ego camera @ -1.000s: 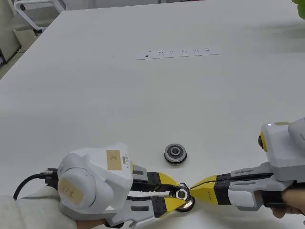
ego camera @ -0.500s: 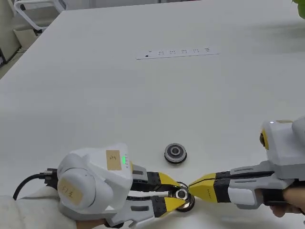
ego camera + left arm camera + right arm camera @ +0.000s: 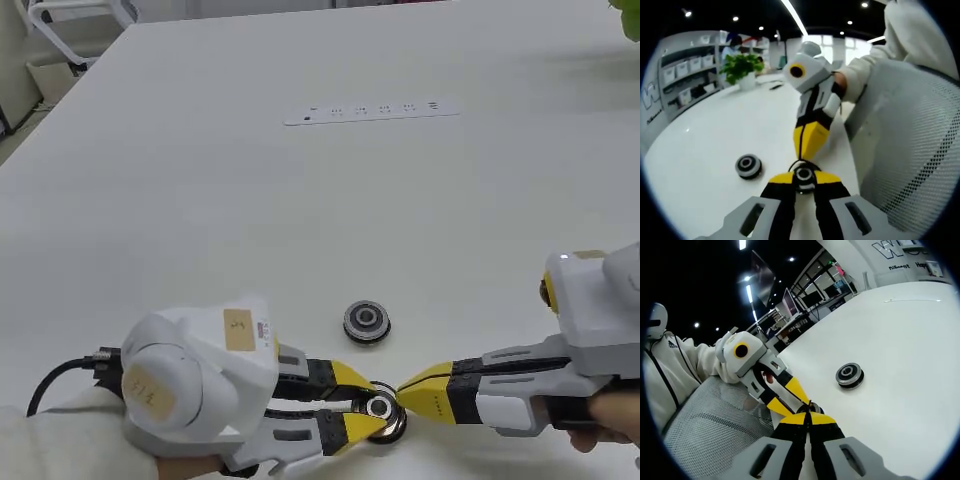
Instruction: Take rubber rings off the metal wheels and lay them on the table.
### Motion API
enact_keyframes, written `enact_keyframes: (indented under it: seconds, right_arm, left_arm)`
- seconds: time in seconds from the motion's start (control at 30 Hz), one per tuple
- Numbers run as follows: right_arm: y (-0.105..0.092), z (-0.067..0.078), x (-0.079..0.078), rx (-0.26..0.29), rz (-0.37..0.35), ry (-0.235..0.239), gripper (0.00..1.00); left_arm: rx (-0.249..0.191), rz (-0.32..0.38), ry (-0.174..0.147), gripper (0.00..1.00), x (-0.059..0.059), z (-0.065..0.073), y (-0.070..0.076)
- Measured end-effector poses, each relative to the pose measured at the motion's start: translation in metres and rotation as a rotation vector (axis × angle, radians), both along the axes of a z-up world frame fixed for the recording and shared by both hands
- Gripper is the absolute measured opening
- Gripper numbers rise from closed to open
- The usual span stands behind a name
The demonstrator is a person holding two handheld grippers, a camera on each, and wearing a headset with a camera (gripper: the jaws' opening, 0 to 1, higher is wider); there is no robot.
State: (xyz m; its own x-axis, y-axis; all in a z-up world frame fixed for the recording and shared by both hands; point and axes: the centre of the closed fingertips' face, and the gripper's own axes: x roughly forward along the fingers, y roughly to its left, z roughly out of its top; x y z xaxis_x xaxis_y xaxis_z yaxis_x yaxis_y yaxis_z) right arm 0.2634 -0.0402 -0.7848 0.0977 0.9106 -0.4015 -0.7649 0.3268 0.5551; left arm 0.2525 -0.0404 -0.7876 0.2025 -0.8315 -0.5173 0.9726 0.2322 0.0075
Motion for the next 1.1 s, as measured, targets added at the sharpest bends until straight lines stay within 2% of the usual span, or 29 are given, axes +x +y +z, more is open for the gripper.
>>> enact_keyframes:
  seconds: [0.13, 0.27, 0.47, 0.53, 0.7, 0.77, 0.83, 0.9, 1.03, 1.1]
  right_arm:
    - [0.000, 0.000, 0.000, -0.003, 0.002, -0.008, 0.00]
    - [-0.002, 0.002, 0.000, -0.002, 0.000, -0.013, 0.00]
    - [-0.003, 0.006, 0.000, -0.005, -0.003, -0.024, 0.00]
    - [-0.004, 0.006, 0.002, -0.010, -0.012, -0.036, 0.00]
    - [-0.007, 0.011, 0.005, -0.006, -0.028, -0.042, 0.00]
    - [-0.007, 0.013, 0.005, -0.006, -0.030, -0.044, 0.00]
    - [-0.007, 0.015, 0.005, -0.007, -0.030, -0.047, 0.00]
    - [-0.008, 0.018, 0.005, -0.009, -0.030, -0.050, 0.00]
    - [-0.010, 0.022, 0.006, -0.016, -0.033, -0.065, 0.00]
    - [-0.010, 0.024, 0.006, -0.019, -0.034, -0.070, 0.00]
  left_arm:
    - [-0.002, -0.015, 0.010, 0.19, -0.003, 0.007, 0.002]
    - [-0.006, -0.030, 0.006, 0.23, -0.008, 0.017, 0.001]
    - [-0.021, -0.025, 0.001, 0.42, -0.007, 0.035, 0.006]
    - [-0.028, -0.017, -0.011, 0.47, -0.005, 0.042, 0.010]
    - [-0.049, 0.021, -0.021, 0.54, 0.002, 0.060, 0.026]
    - [-0.059, 0.046, -0.038, 0.56, 0.006, 0.067, 0.034]
    - [-0.061, 0.058, -0.035, 0.59, 0.007, 0.071, 0.042]
    - [-0.045, 0.057, -0.025, 0.66, 0.004, 0.073, 0.050]
    - [-0.013, 0.062, -0.050, 0.69, 0.002, 0.079, 0.069]
    - [-0.013, 0.084, -0.065, 0.71, 0.004, 0.083, 0.077]
